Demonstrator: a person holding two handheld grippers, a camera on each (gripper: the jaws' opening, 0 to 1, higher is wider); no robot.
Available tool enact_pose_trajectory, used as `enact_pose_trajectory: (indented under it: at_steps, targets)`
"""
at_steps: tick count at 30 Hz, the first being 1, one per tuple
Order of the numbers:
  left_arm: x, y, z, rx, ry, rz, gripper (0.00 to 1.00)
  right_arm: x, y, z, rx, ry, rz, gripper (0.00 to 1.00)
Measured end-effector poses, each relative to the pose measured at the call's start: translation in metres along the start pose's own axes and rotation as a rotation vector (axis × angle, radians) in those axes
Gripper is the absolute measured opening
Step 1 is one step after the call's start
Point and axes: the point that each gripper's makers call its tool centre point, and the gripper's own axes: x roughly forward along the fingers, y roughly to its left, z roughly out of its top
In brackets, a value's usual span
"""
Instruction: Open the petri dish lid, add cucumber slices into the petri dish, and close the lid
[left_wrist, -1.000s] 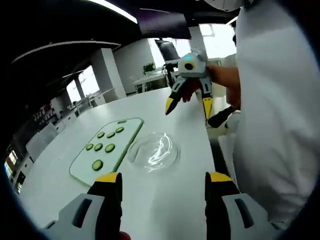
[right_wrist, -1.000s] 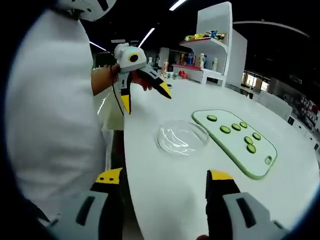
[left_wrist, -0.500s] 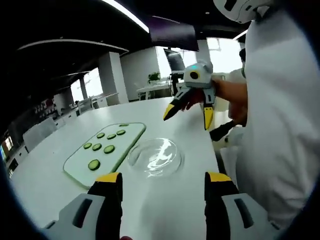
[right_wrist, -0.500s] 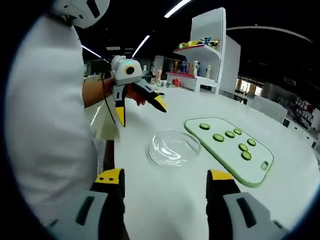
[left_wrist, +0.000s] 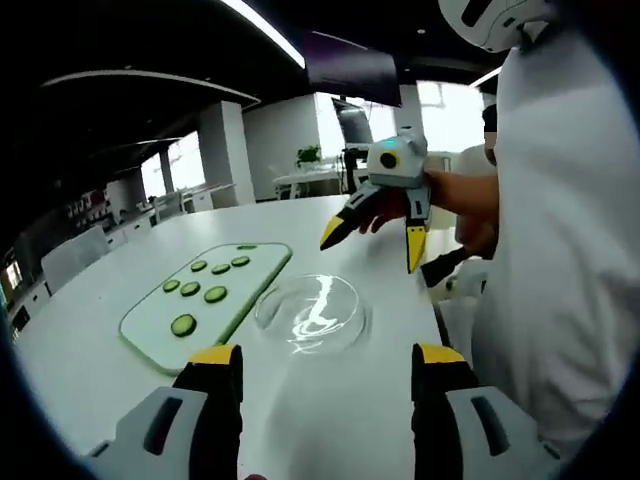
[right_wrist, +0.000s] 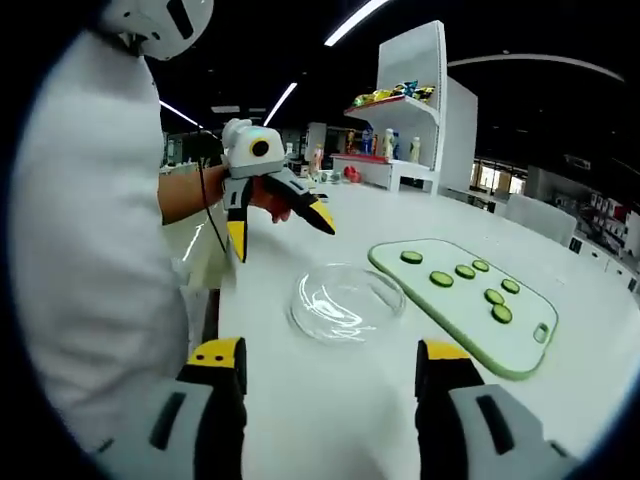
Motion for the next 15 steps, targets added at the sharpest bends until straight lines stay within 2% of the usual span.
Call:
enact_pose_trajectory:
  at_steps: [9, 15]
  targets:
    - [0.0042, -0.0032, -0.0053, -0.002, 0.021, -0.021, 0.69, 0.0080, -0.0048, -0.0006, -0.009, -0.004, 0.007, 0.67]
    - [0.0049, 0.0054, -0.0067, -0.017, 0.023, 0.000, 0.69, 0.0117, -0.0033, -0.0041, -0.013, 0.010, 0.020, 0.67]
